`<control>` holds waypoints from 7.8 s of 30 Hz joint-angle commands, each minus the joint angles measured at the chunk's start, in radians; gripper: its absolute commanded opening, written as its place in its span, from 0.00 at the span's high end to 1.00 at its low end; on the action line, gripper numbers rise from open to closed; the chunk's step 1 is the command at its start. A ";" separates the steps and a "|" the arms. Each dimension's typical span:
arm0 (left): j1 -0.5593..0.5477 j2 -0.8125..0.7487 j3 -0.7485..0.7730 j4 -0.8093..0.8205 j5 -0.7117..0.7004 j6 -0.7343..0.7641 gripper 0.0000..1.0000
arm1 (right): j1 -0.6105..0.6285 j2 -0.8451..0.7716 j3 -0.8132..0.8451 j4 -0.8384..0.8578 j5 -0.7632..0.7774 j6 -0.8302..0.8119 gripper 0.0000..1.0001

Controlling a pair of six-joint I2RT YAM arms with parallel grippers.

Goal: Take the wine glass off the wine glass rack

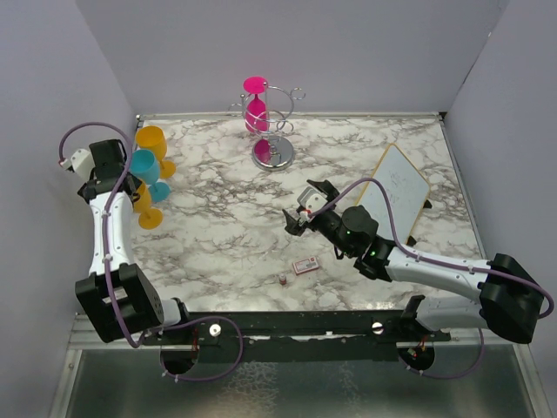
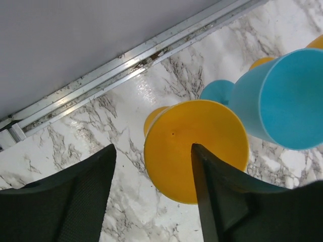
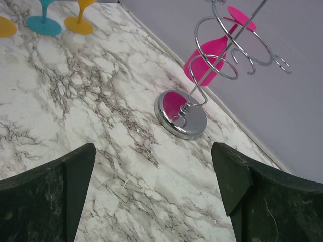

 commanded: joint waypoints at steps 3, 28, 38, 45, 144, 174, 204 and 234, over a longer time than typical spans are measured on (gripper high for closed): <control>0.010 -0.125 0.102 -0.056 -0.004 -0.007 0.26 | -0.004 -0.001 0.012 -0.004 -0.035 0.025 0.00; -0.302 0.121 0.239 0.469 0.989 0.011 0.07 | -0.004 0.012 0.015 -0.021 -0.022 0.014 0.00; -0.309 0.522 0.611 0.606 0.934 -0.166 0.19 | -0.009 0.003 0.007 0.000 -0.019 0.004 0.00; -0.339 0.800 0.937 0.589 0.988 -0.272 0.26 | -0.019 0.019 0.019 0.001 -0.028 0.000 0.00; -0.350 1.058 1.208 0.702 0.884 -0.677 1.00 | -0.023 -0.002 0.016 -0.008 -0.043 -0.016 0.01; -0.214 0.185 0.578 0.617 0.842 -0.022 1.00 | -0.029 -0.002 0.219 -0.347 -0.129 0.326 0.00; -0.603 -0.502 -0.427 0.826 1.181 0.076 1.00 | -0.441 0.040 0.271 -0.157 -1.190 1.049 0.11; -0.750 -0.437 -0.390 0.780 1.170 0.103 1.00 | -0.432 0.207 0.168 0.320 -1.290 1.309 0.99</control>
